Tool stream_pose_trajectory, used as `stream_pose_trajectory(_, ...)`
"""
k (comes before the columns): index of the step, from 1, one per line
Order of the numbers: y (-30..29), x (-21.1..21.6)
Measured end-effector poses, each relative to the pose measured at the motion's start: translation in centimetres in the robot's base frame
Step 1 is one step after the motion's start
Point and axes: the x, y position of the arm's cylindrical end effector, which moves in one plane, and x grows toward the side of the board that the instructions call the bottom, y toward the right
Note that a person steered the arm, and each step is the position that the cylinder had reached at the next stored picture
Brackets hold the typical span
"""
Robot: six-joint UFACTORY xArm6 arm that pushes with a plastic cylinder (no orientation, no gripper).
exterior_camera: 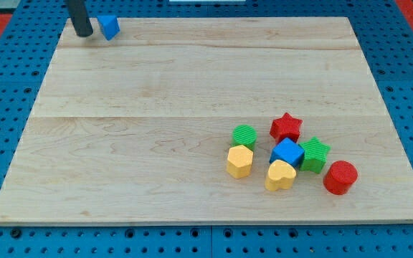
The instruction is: Push the blue triangle into green circle
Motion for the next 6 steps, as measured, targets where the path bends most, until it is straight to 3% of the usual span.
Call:
stream_pose_trajectory(2,3.3,-1.3)
stream_pose_trajectory(6,24.5,3.7)
